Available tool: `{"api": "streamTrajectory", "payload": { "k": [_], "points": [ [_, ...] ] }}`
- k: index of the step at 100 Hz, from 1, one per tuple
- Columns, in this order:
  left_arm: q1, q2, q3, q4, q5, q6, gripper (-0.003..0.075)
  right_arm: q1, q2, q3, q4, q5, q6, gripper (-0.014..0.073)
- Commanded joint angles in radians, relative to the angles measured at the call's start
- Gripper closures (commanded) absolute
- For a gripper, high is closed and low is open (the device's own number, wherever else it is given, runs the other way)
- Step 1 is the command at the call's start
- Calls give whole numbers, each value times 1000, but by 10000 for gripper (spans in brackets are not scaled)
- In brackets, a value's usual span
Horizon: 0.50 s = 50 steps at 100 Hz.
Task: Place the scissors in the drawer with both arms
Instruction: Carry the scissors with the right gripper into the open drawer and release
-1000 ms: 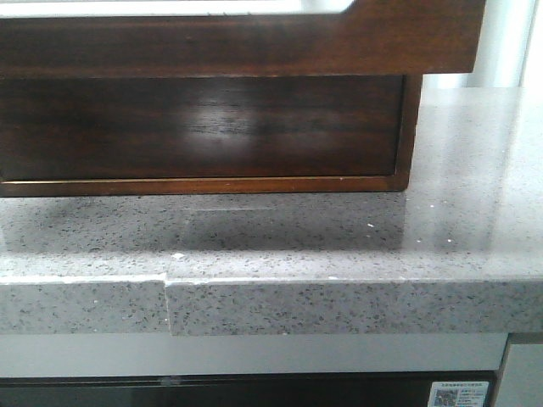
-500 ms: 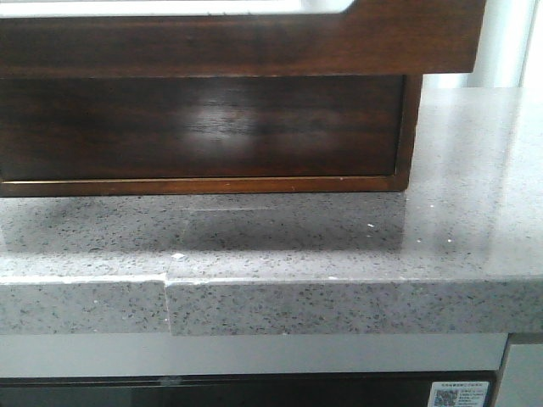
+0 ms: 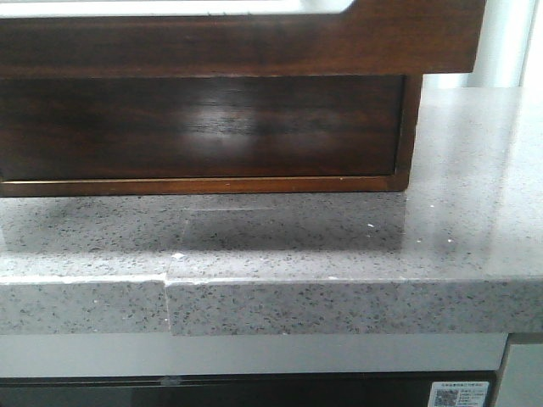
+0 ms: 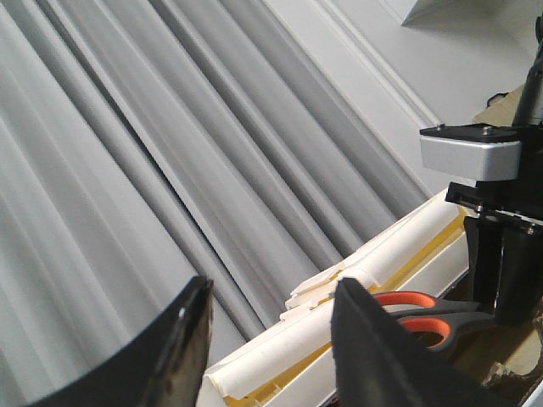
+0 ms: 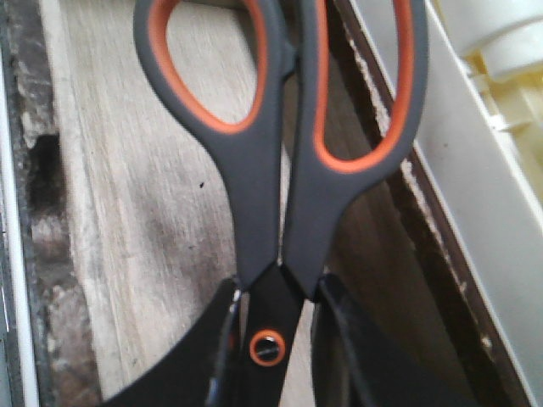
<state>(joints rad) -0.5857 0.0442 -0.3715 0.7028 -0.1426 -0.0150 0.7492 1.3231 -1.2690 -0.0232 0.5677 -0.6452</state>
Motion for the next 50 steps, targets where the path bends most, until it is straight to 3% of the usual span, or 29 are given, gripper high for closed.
{"api": "streamTrajectory", "payload": {
  "k": [1, 15, 50],
  "points": [
    [-5, 14, -26, -19, -48, -11, 407, -1, -28, -33, -15, -65, -5, 375],
    [-5, 14, -26, -19, -48, -11, 407, -1, -28, -33, -15, -61, -5, 203],
    [-5, 14, -26, -104, 9, -11, 407, -1, -28, -33, -15, 9, 4, 197]
  ]
}}
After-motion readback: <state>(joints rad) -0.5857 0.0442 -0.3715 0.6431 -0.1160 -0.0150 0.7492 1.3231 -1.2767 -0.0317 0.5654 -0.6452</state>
